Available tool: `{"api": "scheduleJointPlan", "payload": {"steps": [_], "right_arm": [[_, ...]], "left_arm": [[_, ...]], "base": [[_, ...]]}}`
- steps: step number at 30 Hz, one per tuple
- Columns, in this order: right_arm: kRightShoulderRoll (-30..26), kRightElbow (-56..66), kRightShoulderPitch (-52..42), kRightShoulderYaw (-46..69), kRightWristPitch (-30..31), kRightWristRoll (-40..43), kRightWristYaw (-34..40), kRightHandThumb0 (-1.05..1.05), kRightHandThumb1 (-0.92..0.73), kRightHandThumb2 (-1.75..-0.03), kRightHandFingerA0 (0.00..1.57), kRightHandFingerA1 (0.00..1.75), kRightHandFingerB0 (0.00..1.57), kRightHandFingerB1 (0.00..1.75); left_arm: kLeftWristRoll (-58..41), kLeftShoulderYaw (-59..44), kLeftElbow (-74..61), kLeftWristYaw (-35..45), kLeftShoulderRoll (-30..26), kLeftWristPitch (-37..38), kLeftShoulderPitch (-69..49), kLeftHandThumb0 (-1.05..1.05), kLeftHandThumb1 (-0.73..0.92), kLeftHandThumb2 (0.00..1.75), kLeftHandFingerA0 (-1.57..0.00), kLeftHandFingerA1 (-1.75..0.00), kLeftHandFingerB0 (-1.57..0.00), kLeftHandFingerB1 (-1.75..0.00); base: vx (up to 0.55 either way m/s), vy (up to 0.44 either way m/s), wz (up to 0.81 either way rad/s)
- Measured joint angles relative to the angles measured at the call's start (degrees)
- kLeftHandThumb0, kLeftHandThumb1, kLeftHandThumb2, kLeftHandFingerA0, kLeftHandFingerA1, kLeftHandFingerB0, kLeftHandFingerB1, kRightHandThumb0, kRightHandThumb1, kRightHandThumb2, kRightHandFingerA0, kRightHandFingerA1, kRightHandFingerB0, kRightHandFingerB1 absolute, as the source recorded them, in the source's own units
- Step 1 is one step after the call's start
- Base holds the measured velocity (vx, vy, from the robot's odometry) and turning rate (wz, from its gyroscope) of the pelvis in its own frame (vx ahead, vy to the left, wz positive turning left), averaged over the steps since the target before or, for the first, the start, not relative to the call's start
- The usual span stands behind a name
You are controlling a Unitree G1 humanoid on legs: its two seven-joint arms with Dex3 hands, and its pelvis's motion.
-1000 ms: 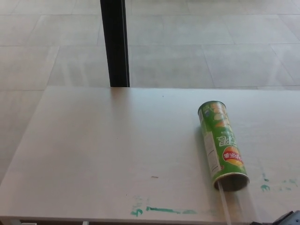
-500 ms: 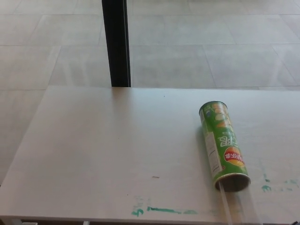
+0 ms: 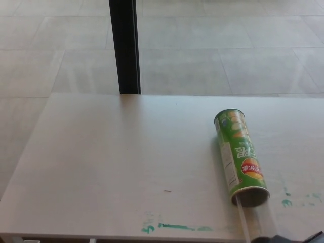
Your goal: Use the finger on the right hand of the robot to pull out the chips tray kept inside a container in the middle of the desk
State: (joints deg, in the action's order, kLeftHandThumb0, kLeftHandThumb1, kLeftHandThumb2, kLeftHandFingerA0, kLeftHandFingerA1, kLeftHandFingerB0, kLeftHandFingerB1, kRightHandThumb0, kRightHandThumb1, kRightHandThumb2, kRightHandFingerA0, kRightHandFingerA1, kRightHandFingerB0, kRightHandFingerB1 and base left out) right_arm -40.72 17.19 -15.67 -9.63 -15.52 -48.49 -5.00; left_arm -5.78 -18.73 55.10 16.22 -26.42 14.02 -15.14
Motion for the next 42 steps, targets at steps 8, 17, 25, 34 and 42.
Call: {"api": "scheduleJointPlan", "payload": {"steps": [8,17,25,34,42], "right_arm": [[1.9,5.5,-0.4,10.2,0.0,5.2,-0.1,-0.13,-0.44,-0.71,0.89,1.16,0.00,0.05],[1.4,7.7,-7.4,21.4,-0.7,11.1,-2.4,-0.09,-0.52,-0.58,0.85,1.31,0.00,0.20],[5.1,1.2,-12.0,35.0,-0.6,17.0,-2.1,-0.14,-0.53,-0.63,0.80,1.36,0.11,0.21],[10.4,-15.2,-12.6,46.5,-0.9,21.9,2.0,-0.17,-0.57,-0.60,0.78,1.23,0.08,0.26],[13.6,-31.1,-8.8,51.0,-0.6,25.5,5.6,-0.12,-0.41,-0.89,0.95,1.16,0.05,0.51]], "left_arm": [[0.1,0.3,1.1,-0.1,0.0,0.0,0.2,-0.40,0.75,0.61,-0.48,-0.47,-0.38,-0.37],[0.1,0.4,2.5,-0.2,0.0,0.1,0.7,-0.37,0.74,0.62,-0.46,-0.46,-0.37,-0.37],[0.1,0.5,2.2,-0.3,0.0,0.3,0.8,-0.38,0.75,0.62,-0.47,-0.46,-0.37,-0.36],[0.1,0.5,2.6,-0.3,0.1,0.3,0.9,-0.39,0.76,0.63,-0.46,-0.41,-0.35,-0.35],[0.1,0.5,2.7,-0.3,0.1,0.3,1.0,-0.40,0.76,0.62,-0.47,-0.45,-0.36,-0.36]], "base": [[0.00,0.000,0.00],[0.00,0.000,0.00],[0.00,0.000,0.00],[0.00,0.000,0.00],[0.00,0.000,0.00]]}}
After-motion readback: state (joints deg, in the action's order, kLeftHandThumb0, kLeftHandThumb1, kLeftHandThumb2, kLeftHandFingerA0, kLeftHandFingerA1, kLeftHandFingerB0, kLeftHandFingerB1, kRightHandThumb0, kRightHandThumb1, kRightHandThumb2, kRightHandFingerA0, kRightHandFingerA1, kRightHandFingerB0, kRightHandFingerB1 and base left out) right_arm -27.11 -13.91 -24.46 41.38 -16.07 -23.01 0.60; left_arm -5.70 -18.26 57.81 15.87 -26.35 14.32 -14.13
